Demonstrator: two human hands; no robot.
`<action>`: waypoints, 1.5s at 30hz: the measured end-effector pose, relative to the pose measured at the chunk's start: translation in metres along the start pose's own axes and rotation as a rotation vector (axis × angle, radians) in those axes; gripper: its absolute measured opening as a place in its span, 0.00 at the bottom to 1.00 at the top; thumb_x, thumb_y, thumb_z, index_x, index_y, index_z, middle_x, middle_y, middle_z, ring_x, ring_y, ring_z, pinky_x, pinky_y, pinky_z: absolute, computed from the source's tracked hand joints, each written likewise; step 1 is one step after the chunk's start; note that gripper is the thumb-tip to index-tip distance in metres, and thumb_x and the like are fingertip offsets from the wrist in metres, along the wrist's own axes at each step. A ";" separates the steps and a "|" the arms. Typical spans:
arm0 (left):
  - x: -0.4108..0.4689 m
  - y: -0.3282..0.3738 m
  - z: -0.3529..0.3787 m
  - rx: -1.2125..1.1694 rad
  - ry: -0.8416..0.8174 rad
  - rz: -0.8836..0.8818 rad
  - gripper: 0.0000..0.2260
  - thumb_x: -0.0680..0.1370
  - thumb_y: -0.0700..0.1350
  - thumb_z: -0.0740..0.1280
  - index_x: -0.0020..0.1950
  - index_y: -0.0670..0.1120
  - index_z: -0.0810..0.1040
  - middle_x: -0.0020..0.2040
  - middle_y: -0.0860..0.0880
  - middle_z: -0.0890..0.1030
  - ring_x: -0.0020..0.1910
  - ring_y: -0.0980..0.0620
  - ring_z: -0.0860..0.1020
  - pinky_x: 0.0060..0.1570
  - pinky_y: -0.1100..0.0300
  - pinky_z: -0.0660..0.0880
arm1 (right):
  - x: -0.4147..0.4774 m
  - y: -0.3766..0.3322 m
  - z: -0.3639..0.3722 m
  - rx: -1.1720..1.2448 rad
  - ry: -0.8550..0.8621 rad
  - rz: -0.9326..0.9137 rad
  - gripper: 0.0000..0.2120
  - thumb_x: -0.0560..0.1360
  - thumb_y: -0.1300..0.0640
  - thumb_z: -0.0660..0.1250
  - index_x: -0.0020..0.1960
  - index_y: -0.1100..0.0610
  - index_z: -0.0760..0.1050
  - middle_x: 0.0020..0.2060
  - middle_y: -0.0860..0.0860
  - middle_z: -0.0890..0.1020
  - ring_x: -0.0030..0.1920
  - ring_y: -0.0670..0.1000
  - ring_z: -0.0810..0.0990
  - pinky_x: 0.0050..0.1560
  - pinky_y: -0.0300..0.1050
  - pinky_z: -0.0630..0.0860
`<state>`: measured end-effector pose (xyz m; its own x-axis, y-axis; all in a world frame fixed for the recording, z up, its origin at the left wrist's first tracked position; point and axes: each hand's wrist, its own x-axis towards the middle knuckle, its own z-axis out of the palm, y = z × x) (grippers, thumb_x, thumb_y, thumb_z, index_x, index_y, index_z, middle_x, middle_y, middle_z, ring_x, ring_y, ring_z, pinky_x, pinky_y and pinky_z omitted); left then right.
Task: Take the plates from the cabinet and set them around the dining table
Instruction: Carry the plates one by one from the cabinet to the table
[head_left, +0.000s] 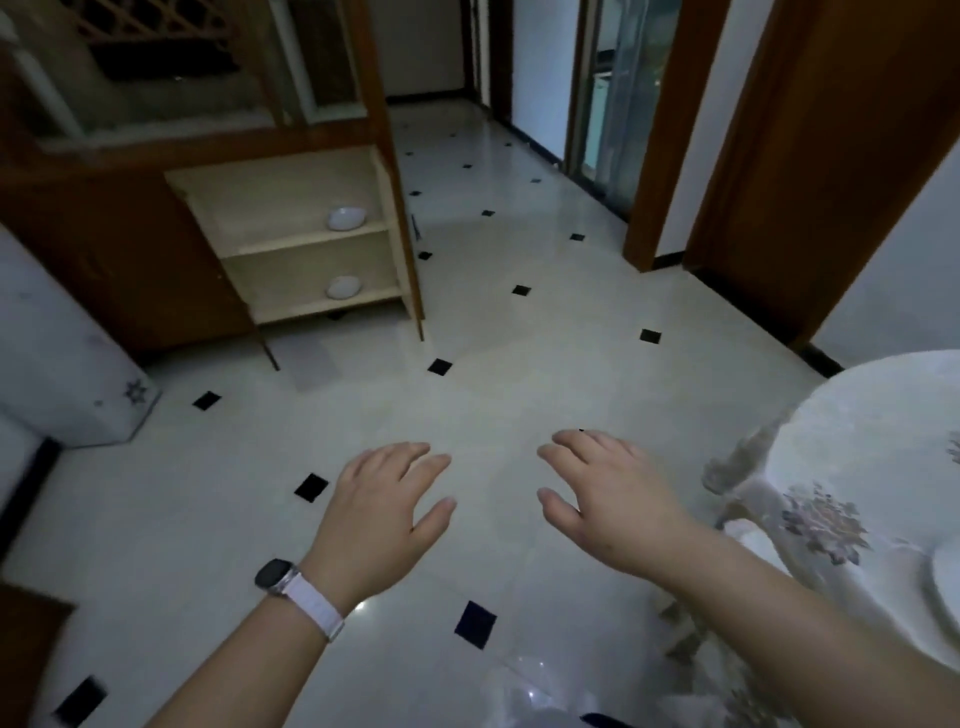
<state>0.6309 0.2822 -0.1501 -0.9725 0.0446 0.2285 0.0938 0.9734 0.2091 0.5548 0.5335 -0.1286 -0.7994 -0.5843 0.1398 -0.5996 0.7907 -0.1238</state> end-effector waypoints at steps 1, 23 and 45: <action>-0.001 -0.008 -0.001 0.006 0.006 -0.026 0.21 0.77 0.59 0.60 0.64 0.51 0.77 0.60 0.49 0.80 0.60 0.48 0.76 0.62 0.49 0.68 | 0.013 -0.004 0.003 0.007 -0.010 -0.028 0.23 0.74 0.41 0.55 0.59 0.53 0.76 0.58 0.51 0.80 0.58 0.55 0.78 0.55 0.52 0.74; 0.248 -0.100 0.037 0.032 0.048 -0.328 0.23 0.76 0.60 0.58 0.66 0.52 0.76 0.63 0.50 0.79 0.63 0.48 0.75 0.62 0.51 0.67 | 0.323 0.093 0.043 0.093 -0.133 -0.318 0.24 0.74 0.40 0.55 0.60 0.53 0.75 0.58 0.51 0.79 0.58 0.56 0.77 0.56 0.53 0.73; 0.375 -0.404 -0.006 0.018 0.132 -0.446 0.23 0.76 0.60 0.58 0.66 0.51 0.75 0.62 0.50 0.79 0.61 0.48 0.76 0.61 0.48 0.70 | 0.641 -0.063 0.090 0.042 -0.157 -0.414 0.24 0.79 0.41 0.55 0.70 0.50 0.67 0.68 0.48 0.70 0.68 0.51 0.66 0.66 0.49 0.63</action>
<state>0.2300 -0.0953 -0.1434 -0.8813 -0.4073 0.2396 -0.3324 0.8948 0.2982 0.0772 0.0924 -0.1196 -0.4857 -0.8734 0.0357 -0.8689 0.4779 -0.1287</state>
